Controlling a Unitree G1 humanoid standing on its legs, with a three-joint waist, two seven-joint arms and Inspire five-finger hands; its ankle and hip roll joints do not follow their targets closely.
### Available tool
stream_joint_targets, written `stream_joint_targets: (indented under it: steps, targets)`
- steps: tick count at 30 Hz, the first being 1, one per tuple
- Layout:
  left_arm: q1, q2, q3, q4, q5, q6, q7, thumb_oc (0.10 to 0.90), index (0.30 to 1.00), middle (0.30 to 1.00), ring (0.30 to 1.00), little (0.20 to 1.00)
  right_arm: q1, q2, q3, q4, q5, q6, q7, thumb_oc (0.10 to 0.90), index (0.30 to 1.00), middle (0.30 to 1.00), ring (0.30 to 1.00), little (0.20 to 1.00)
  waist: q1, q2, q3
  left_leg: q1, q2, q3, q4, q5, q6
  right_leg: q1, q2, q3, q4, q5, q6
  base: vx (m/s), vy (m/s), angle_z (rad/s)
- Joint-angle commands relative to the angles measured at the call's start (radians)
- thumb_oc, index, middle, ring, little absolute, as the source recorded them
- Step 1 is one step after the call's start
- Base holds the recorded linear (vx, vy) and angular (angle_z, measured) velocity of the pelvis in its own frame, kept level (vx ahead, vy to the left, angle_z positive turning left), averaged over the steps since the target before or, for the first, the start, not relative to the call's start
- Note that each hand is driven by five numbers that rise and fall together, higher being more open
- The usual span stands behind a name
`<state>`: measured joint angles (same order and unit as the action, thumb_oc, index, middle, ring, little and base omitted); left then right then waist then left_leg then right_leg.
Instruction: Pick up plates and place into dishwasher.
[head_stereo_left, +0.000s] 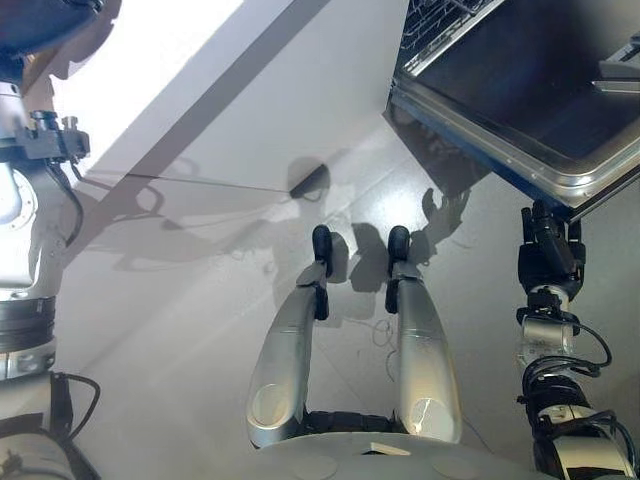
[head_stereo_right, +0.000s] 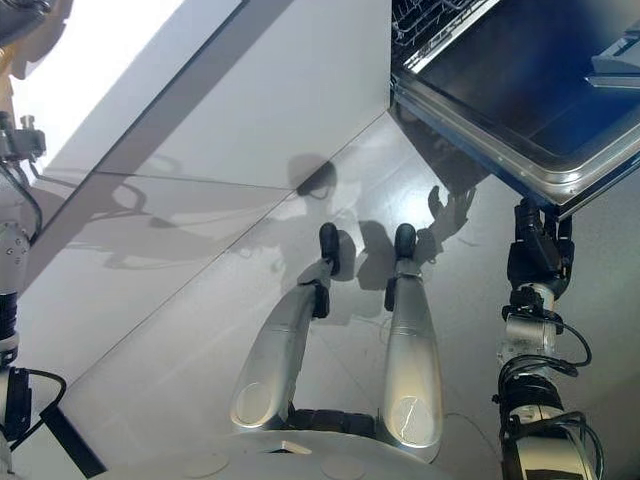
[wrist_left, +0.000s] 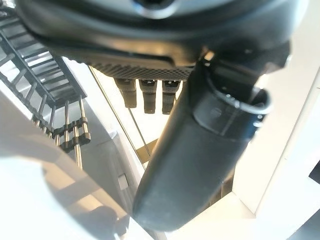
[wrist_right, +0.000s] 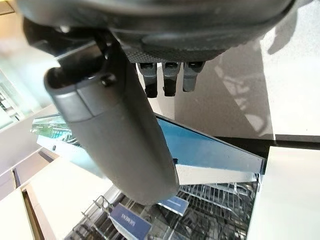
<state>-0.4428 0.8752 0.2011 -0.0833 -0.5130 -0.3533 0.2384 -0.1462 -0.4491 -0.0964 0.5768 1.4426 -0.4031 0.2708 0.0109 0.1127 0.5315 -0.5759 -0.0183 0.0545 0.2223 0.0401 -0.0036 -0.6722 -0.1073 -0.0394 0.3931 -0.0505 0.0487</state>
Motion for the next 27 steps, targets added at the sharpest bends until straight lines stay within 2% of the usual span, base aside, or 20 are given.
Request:
stream_joint_targets:
  steps: [1,4,5,6,12,18,20,24,27]
  targets:
    - [0.036,-0.124,-0.169,0.083,0.039,-0.02,0.042,0.8,0.9,0.9,0.9,0.9,-0.197,0.001,0.132,-0.393,-0.315,-0.12,-0.017,0.8,0.9,0.9,0.9,0.9,-0.024,-0.047,-0.012,-0.031,-0.006,-0.02,0.075,-0.036,-0.004,0.043,0.045,-0.038,-0.067,0.04,-0.014,0.01,0.059,-0.15]
    - [0.053,-0.144,-0.149,0.085,0.046,-0.026,0.031,0.8,0.9,0.9,0.9,0.9,-0.221,0.064,0.103,-0.585,-0.499,-0.143,-0.163,0.8,0.9,0.9,0.9,0.9,-0.025,-0.047,-0.012,-0.022,-0.012,-0.022,0.072,-0.038,0.003,0.052,0.044,-0.031,-0.07,0.042,-0.012,0.01,0.076,-0.14]
    - [0.051,-0.148,-0.148,0.085,0.048,-0.027,0.033,0.8,0.9,0.9,0.9,0.9,-0.228,0.07,0.102,-0.6,-0.518,-0.144,-0.174,0.8,0.9,0.9,0.9,0.9,-0.025,-0.047,-0.012,-0.029,-0.012,-0.021,0.07,-0.029,0.004,0.045,0.045,-0.03,-0.074,0.051,-0.013,0.01,0.112,0.01]
    - [0.057,-0.161,-0.144,0.082,0.051,-0.026,0.035,0.8,0.9,0.9,0.9,0.9,-0.234,0.082,0.103,-0.656,-0.617,-0.143,-0.216,0.8,0.9,0.9,0.9,0.9,-0.026,-0.045,-0.012,-0.017,-0.016,-0.022,0.073,-0.039,0.005,0.057,0.043,-0.027,-0.071,0.043,-0.011,0.01,0.092,0.04]
    - [0.072,-0.188,-0.12,0.06,0.055,-0.008,0.021,0.8,0.9,0.9,0.9,0.9,-0.263,0.095,0.129,-0.789,-0.814,-0.141,-0.219,0.8,0.9,0.9,0.9,0.9,-0.019,-0.043,-0.012,-0.008,-0.024,-0.022,0.093,-0.05,0.013,0.071,0.029,-0.03,-0.067,0.044,-0.009,0.0,0.071,-0.01]
    - [0.073,-0.195,-0.105,0.07,0.044,-0.007,0.002,0.8,0.9,0.9,0.9,0.9,-0.315,0.064,0.165,-0.866,-0.912,-0.096,-0.181,0.8,0.9,0.9,0.9,0.9,-0.008,-0.048,-0.012,0.005,-0.028,-0.019,0.097,-0.047,0.019,0.09,0.024,-0.033,-0.073,0.056,-0.008,0.01,0.07,-0.01]
    - [0.08,-0.19,-0.1,0.063,0.032,0.0,-0.004,0.8,0.9,0.9,0.9,0.9,-0.323,0.041,0.176,-0.89,-0.942,-0.08,-0.152,0.8,0.9,0.9,0.9,0.9,0.0,-0.05,-0.012,0.028,-0.032,-0.019,0.103,-0.061,0.023,0.115,0.021,-0.037,-0.073,0.048,-0.005,0.03,0.074,0.2]
    - [0.065,-0.184,-0.104,0.056,0.014,0.017,-0.011,0.8,0.9,0.9,0.9,0.9,-0.367,0.009,0.187,-0.904,-0.929,-0.073,-0.128,0.8,0.9,0.9,0.9,0.9,0.012,-0.056,-0.012,0.058,-0.038,-0.017,0.107,-0.07,0.031,0.146,0.017,-0.047,-0.079,0.051,0.001,0.02,0.059,0.24]
    - [0.032,-0.176,-0.119,0.078,0.004,0.031,-0.021,0.8,0.9,0.9,0.9,0.9,-0.427,-0.005,0.205,-0.897,-0.915,-0.061,-0.152,0.8,0.9,0.9,0.9,0.9,0.019,-0.061,-0.012,0.075,-0.042,-0.015,0.103,-0.065,0.035,0.162,0.013,-0.051,-0.086,0.061,0.005,0.01,0.048,0.15]
